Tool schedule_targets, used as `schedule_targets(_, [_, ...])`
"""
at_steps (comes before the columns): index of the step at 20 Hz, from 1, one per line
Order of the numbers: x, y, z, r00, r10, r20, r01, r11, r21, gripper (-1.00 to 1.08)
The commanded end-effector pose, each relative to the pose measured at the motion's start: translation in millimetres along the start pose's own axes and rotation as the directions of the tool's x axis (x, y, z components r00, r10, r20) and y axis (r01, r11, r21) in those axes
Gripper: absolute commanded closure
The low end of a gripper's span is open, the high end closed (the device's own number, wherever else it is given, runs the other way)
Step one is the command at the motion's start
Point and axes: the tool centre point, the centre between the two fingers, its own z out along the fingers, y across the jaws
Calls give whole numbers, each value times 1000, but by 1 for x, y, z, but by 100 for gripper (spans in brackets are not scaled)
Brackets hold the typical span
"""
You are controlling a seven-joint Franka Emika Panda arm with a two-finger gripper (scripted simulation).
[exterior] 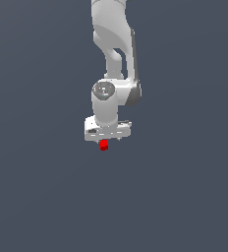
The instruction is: Pick up the red cube and move it to a goal position.
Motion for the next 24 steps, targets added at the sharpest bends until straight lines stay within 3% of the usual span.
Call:
schedule_targets(1, [-6, 7, 20, 999, -44, 1, 44, 999, -2, -92])
schedule_targets(14, [-17, 25, 68, 989, -146, 5, 146, 989, -8, -92])
schedule_targets(15, [-17, 25, 68, 989, -146, 5, 146, 989, -8, 108])
schedule_targets(24, [-17, 25, 68, 989, -146, 5, 146, 989, -8, 108])
